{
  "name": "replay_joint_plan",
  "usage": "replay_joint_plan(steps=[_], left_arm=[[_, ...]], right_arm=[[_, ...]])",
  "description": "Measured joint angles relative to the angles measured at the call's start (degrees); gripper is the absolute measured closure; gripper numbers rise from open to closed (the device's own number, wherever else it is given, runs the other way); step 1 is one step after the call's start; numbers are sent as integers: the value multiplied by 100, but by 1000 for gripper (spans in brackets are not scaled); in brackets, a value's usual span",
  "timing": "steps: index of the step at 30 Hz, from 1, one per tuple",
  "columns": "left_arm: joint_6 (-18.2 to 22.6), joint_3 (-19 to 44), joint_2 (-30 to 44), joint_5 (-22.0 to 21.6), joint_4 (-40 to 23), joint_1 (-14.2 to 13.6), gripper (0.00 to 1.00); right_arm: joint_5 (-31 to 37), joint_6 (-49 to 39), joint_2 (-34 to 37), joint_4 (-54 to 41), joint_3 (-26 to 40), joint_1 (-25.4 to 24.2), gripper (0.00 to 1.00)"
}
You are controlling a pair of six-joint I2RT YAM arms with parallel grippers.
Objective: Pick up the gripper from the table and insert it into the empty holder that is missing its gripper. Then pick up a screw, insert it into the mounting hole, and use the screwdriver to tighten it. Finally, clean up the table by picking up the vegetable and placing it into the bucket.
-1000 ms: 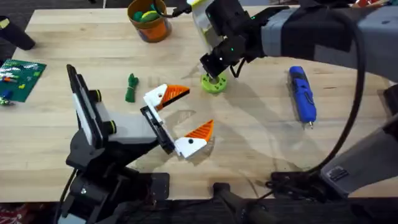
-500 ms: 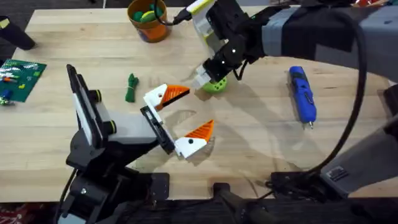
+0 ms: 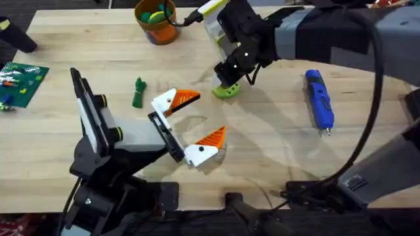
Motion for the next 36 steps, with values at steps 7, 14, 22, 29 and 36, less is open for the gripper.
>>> replay_joint_plan(steps=[7, 14, 22, 29, 36], left_arm=[[0, 0, 2, -2, 0, 0, 14], [-2, 0, 2, -4, 0, 0, 15], [0, 0, 2, -22, 0, 0, 14], [0, 0, 2, -22, 0, 0, 15], [-2, 0, 2, -26, 0, 0, 15]], right_arm=[[-2, -2, 0, 0, 0, 0, 749], [-2, -2, 0, 54, 0, 0, 747], [-2, -2, 12, 162, 0, 0, 750], [-2, -2, 103, 171, 0, 4, 751], [-162, -2, 134, 197, 7, 5, 753]])
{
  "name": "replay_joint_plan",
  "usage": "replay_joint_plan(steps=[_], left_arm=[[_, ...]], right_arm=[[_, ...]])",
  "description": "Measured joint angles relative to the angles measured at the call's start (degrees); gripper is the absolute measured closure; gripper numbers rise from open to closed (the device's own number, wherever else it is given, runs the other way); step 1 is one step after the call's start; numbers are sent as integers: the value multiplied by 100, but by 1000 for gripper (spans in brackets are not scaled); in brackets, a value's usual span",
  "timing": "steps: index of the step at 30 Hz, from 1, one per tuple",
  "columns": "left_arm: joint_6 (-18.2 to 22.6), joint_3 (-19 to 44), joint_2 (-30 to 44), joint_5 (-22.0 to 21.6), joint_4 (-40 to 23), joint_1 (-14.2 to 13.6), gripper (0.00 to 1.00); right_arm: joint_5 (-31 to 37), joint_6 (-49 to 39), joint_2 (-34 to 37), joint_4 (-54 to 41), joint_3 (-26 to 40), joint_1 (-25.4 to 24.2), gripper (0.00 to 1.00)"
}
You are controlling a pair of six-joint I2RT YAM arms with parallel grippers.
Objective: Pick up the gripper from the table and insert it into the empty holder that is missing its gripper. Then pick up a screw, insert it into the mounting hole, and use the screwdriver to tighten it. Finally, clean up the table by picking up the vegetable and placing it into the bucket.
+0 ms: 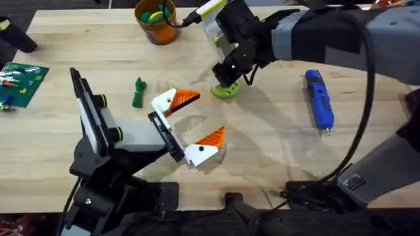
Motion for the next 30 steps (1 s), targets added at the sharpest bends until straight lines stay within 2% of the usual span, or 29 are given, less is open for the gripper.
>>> replay_joint_plan(steps=[9, 12, 13, 30], left_arm=[[1, 0, -2, -2, 0, 0, 15], [2, 0, 0, -15, 0, 0, 15], [1, 0, 0, -15, 0, 0, 15], [2, 0, -1, -17, 2, 0, 14]], right_arm=[[-58, 0, 90, 20, 57, 2, 808], [-53, -11, 92, 22, 75, -5, 968], [-62, -2, 93, 22, 82, -7, 988], [57, -1, 102, 18, 85, 13, 995]])
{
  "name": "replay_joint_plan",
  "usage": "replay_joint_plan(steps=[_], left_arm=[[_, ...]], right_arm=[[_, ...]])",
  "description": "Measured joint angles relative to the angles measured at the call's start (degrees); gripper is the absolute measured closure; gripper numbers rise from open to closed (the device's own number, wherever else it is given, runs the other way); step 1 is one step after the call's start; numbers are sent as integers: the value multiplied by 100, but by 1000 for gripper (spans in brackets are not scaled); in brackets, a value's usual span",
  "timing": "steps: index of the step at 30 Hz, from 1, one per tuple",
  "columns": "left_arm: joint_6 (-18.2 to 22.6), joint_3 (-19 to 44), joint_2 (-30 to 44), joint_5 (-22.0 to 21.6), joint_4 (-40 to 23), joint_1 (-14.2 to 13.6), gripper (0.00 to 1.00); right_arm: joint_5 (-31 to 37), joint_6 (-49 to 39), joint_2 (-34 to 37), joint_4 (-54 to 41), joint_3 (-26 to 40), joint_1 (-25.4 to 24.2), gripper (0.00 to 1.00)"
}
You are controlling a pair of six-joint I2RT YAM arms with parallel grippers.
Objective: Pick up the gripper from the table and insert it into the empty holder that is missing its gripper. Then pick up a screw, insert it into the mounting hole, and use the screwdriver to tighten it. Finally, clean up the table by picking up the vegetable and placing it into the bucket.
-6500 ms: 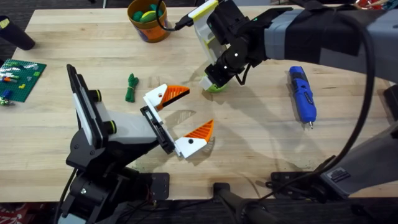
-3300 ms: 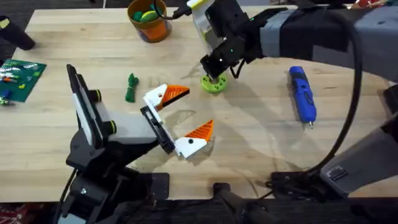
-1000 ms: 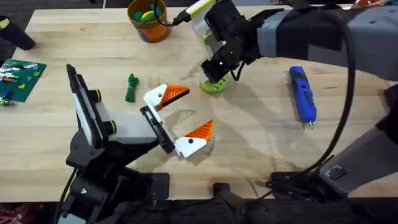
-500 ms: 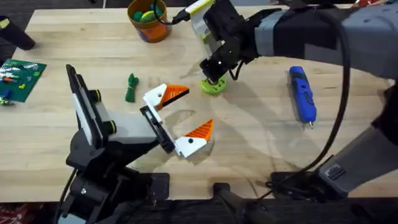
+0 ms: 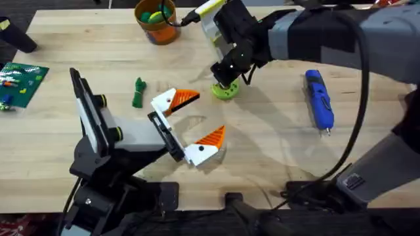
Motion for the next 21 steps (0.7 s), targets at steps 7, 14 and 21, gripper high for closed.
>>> replay_joint_plan(steps=[7, 14, 21], left_arm=[[-2, 0, 1, 0, 0, 0, 14], [0, 0, 1, 1, -1, 0, 14], [0, 0, 1, -21, 0, 0, 15]], right_arm=[[21, 0, -11, -54, 37, -2, 995], [42, 0, -335, -205, 60, -2, 995], [42, -1, -718, -254, 222, -2, 995]])
